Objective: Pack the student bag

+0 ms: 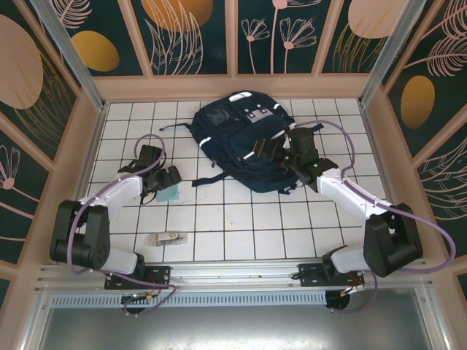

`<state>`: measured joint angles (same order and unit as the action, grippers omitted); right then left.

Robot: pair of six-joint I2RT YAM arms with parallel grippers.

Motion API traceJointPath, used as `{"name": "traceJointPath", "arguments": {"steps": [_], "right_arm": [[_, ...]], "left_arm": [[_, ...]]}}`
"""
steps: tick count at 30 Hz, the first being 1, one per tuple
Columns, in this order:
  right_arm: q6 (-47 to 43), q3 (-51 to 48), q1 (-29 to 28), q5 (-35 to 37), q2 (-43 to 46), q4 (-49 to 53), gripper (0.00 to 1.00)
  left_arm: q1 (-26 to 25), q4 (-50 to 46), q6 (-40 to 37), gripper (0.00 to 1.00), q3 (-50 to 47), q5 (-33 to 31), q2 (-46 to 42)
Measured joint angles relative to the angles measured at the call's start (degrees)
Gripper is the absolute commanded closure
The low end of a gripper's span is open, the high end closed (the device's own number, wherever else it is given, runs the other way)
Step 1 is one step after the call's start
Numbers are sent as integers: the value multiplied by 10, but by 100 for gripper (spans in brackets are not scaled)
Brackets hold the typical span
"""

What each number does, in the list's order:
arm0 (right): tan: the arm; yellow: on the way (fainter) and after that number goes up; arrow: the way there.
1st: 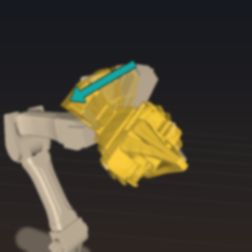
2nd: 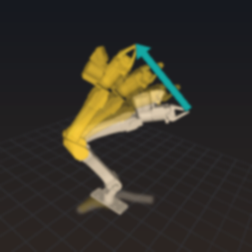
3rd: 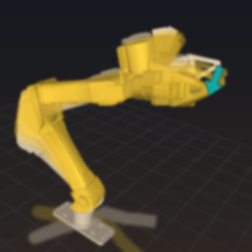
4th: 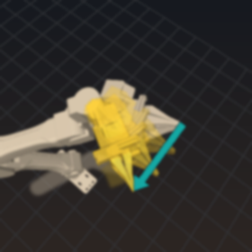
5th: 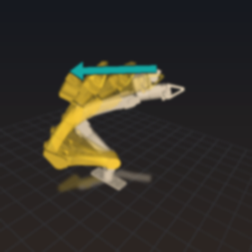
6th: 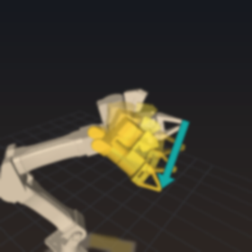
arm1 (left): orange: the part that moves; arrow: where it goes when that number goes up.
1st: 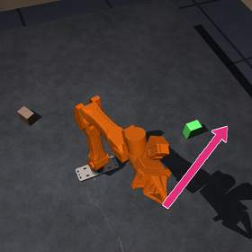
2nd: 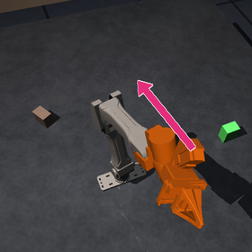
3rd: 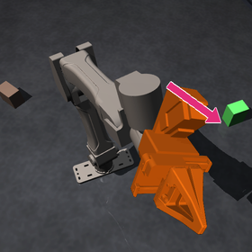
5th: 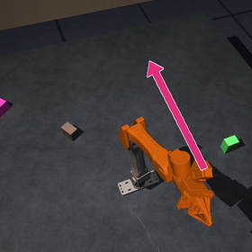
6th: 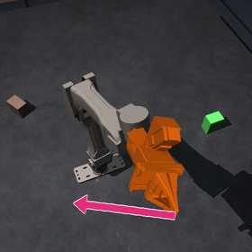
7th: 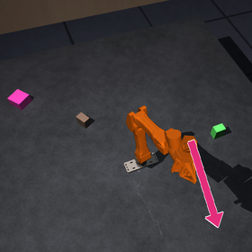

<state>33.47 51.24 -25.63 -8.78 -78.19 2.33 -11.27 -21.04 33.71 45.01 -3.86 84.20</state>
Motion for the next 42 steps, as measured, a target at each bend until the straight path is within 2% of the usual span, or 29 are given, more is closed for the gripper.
{"name": "traceJointPath", "arguments": {"steps": [13, 19, 30, 42], "right_arm": [[4, -1, -26, 0, -12, -9, 6], [10, -1, -30, 0, -17, -9, 6], [12, -1, -30, 0, -25, -11, 6], [12, -1, -30, -1, -33, -16, 6]], "left_arm": [[-16, 10, -44, 6, 20, 16, 78], [-16, 9, -46, 9, 25, 16, 84], [-22, 15, -35, 7, 26, 23, 82], [-60, -26, -37, 7, 72, -46, 133]]}}
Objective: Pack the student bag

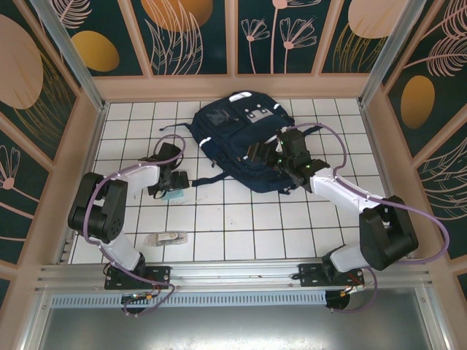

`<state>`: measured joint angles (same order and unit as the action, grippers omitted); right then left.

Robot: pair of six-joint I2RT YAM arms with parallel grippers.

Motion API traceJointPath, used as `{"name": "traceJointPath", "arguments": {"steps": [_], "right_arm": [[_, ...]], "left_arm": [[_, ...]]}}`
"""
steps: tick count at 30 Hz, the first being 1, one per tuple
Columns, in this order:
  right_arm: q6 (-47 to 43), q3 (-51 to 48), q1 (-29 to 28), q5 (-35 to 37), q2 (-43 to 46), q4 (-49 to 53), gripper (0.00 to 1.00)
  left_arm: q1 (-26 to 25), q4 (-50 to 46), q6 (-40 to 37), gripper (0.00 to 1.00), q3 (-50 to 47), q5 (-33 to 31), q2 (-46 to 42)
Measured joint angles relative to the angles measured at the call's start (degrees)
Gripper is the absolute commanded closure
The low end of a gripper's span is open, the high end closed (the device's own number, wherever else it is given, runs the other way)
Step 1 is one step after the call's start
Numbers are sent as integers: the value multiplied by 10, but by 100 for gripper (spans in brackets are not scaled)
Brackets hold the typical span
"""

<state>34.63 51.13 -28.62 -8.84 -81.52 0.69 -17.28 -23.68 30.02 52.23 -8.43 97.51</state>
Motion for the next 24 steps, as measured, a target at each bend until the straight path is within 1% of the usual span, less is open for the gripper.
{"name": "traceJointPath", "arguments": {"steps": [2, 4, 6, 7, 8, 14, 19, 22, 24], "right_arm": [[0, 0, 0, 0, -3, -3, 6], [0, 2, 0, -1, -7, -4, 6], [-1, 2, 0, -2, -8, -4, 6], [-2, 2, 0, -2, -8, -5, 6], [-2, 2, 0, -3, -8, -5, 6], [-12, 2, -5, -42, -8, -29, 6], [-13, 2, -31, -81, -16, -79, 5], [-12, 2, -61, -104, -35, -116, 5], [-12, 2, -82, -119, -50, -145, 5]], "left_arm": [[0, -1, 0, 11, 1, 0, 1], [0, 2, 1, 18, 1, 2, 1], [-1, 8, 0, 29, 0, 5, 0], [-3, 8, 2, 32, -1, 4, -1], [-3, 15, 3, 33, -3, 7, -2], [-2, 26, 24, 33, -8, 12, -11], [-5, 59, 65, 30, -8, 73, -37], [-5, 99, 111, 29, -7, 109, -68], [-5, 142, 151, 28, -7, 129, -87]]}}
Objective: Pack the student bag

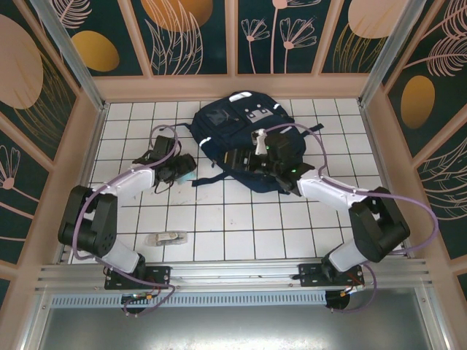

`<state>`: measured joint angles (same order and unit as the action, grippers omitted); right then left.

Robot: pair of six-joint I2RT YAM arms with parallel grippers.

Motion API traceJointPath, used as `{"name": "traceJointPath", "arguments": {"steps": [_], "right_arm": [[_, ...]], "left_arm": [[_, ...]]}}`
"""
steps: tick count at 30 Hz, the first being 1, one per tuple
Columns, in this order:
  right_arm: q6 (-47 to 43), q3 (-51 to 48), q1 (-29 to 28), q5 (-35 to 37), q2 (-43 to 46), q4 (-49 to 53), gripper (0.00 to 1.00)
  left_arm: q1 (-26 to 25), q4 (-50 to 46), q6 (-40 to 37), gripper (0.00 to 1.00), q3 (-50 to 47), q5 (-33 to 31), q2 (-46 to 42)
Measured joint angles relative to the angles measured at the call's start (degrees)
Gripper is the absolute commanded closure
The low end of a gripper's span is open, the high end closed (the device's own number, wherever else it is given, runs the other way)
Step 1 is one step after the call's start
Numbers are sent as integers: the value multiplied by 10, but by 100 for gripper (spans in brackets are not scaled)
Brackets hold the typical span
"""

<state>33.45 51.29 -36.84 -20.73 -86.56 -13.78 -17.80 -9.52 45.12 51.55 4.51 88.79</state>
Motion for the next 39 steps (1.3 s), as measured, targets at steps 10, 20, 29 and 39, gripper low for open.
{"name": "traceJointPath", "arguments": {"steps": [10, 20, 29, 39], "right_arm": [[2, 10, -76, -22, -81, -124, 12], [3, 79, -87, 3, -181, -199, 24], [0, 81, -87, 50, -207, -220, 60], [1, 91, -92, 37, -214, -247, 100]], "left_arm": [[-21, 219, 211, 25, -54, 21, -51], [-44, 295, 307, 24, -91, 26, -60], [-45, 297, 334, 24, -105, 28, -76], [-47, 297, 344, 1, -108, 26, -78]]}}
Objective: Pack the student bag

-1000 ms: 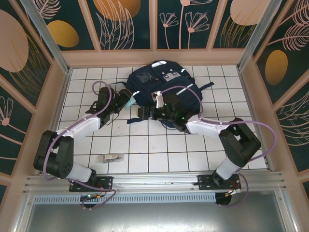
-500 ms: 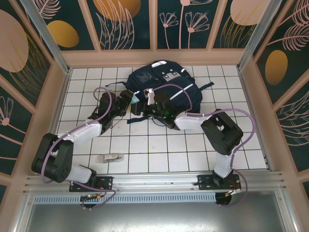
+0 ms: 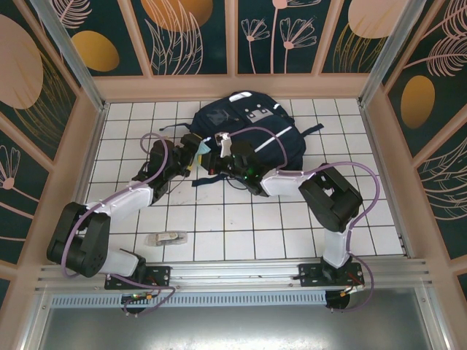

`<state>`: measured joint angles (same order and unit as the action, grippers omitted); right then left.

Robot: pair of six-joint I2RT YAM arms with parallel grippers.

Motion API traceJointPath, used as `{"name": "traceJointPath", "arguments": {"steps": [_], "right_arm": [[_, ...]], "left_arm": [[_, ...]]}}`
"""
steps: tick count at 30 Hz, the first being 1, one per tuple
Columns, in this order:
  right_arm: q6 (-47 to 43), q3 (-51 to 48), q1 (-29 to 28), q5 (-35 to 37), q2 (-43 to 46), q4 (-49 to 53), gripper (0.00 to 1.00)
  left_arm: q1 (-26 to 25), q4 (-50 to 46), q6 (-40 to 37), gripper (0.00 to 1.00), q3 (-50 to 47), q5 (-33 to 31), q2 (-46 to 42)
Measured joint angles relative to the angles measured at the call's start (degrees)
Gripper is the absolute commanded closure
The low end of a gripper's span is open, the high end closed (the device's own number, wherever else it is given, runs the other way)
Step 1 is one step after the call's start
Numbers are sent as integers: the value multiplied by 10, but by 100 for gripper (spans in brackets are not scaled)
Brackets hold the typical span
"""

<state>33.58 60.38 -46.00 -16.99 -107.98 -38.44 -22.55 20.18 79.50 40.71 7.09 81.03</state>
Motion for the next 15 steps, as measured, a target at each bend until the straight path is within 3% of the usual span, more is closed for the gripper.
{"name": "traceJointPath", "arguments": {"steps": [5, 10, 15], "right_arm": [[3, -14, 20, -6, 21, 6, 100], [-3, -37, 65, -2, 109, 90, 100], [-6, -54, 159, 14, 220, 191, 100]], "left_arm": [[-5, -74, -72, 1, 61, -16, 0], [-5, -116, -195, 1, 150, -48, -2], [-11, -134, -299, 13, 238, -42, 44]]}}
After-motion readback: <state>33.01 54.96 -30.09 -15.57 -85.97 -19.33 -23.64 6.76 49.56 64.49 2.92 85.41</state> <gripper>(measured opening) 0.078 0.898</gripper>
